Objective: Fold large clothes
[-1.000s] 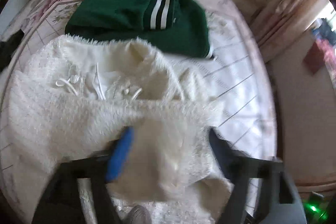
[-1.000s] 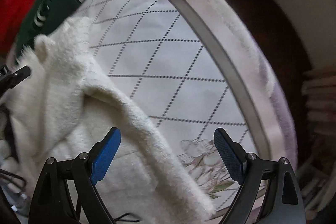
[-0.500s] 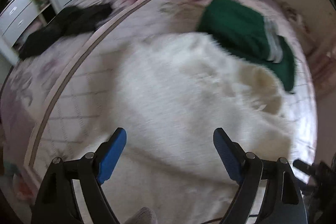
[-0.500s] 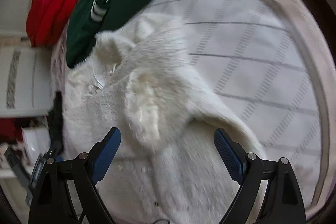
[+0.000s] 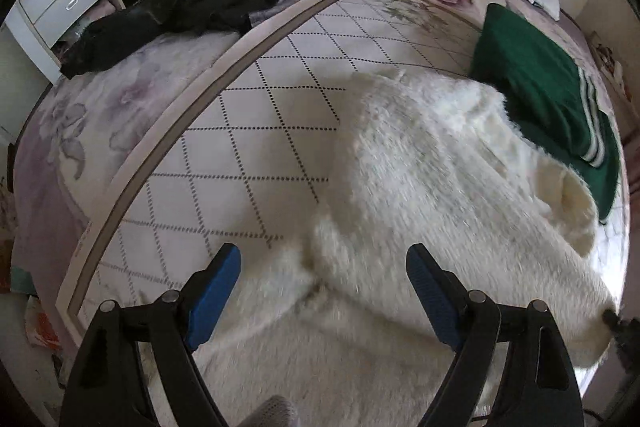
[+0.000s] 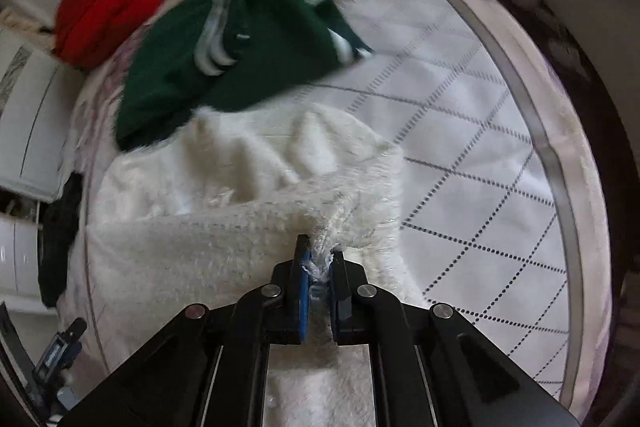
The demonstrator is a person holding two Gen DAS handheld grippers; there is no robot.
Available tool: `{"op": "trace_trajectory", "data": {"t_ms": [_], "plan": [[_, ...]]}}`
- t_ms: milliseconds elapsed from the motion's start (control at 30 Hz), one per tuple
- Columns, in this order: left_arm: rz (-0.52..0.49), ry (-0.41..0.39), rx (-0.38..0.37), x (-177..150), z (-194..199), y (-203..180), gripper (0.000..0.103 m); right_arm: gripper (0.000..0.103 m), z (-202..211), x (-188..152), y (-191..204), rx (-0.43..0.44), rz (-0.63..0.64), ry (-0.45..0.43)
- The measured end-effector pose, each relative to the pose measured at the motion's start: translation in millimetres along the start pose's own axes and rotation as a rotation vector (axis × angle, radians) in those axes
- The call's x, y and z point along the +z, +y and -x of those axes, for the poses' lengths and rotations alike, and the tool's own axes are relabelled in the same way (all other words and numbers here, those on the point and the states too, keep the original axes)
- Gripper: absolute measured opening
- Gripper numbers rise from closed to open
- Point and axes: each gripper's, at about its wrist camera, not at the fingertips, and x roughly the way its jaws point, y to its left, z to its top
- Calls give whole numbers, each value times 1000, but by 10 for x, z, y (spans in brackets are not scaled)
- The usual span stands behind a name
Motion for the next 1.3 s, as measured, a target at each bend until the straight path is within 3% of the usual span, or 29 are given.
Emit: {"op": "trace_trajectory", "data": {"t_ms": [67,167,233,300,367,467,533,633,767,833,900,933,1033,1133,1233,1300], "plan": [[-8,11,5,88,-179,-30,84,8,-145,4,10,-53,25,1],[-41,89,49,167,-634,-64,84,9,-438,-8,1,-114,49,91],[-53,157,46,169,-864,-47,85,19,-499,0,-60,-106,0,129],[-50,149,19,161,-789,-6,85,50,-372,-28,-153,-107,-74,153],[-92,136,17,79,-581,16,84,54,-175,-134,-234,-61,-127,150],[-147,135,0,-220,-200,88,84,54,120,-545,-207,0,-126,169],[-204,160,4,-536,-5,126,84,54,116,-876,-69,57,-95,239],[-335,234,38,-1023,-10,76,84,54,-166,-1437,231,133,-48,401],[-426,365,78,-1563,-324,114,84,54,-702,-1888,533,97,9,487],[-425,397,74,-1697,-427,186,85,51,-825,-1994,633,36,57,454],[-415,384,63,-1727,-439,251,88,14,-794,-2039,664,-25,51,401],[-408,382,52,-1720,-429,278,88,12,-767,-2040,688,-24,41,390],[-398,385,34,-1716,-438,348,88,10,-653,-2039,720,58,-46,359],[-404,385,22,-1739,-470,500,88,10,-516,-2074,911,116,17,323],[-406,397,16,-1755,-458,572,88,11,-666,-2112,957,17,133,409],[-395,407,8,-1728,-407,662,88,24,-673,-2064,790,57,90,474]]}}
